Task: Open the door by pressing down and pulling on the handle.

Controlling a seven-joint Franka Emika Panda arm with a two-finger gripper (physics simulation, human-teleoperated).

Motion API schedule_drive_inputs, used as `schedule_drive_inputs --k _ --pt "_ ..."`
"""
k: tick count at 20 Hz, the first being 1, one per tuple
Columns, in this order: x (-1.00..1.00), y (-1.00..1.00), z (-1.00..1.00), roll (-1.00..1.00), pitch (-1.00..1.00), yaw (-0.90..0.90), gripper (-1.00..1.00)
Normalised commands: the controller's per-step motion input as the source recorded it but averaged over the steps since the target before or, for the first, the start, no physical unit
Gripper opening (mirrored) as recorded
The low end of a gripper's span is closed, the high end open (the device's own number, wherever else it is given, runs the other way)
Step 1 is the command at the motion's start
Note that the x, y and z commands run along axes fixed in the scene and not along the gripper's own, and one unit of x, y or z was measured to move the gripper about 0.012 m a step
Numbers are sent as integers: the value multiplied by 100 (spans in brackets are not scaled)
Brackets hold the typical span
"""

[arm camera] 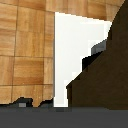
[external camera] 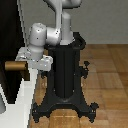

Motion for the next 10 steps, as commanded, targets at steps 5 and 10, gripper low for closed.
schedule_drive_inputs --k 5,10 --pt "0 0 0 0 0 0 100" --pt "0 0 -20 0 0 0 100"
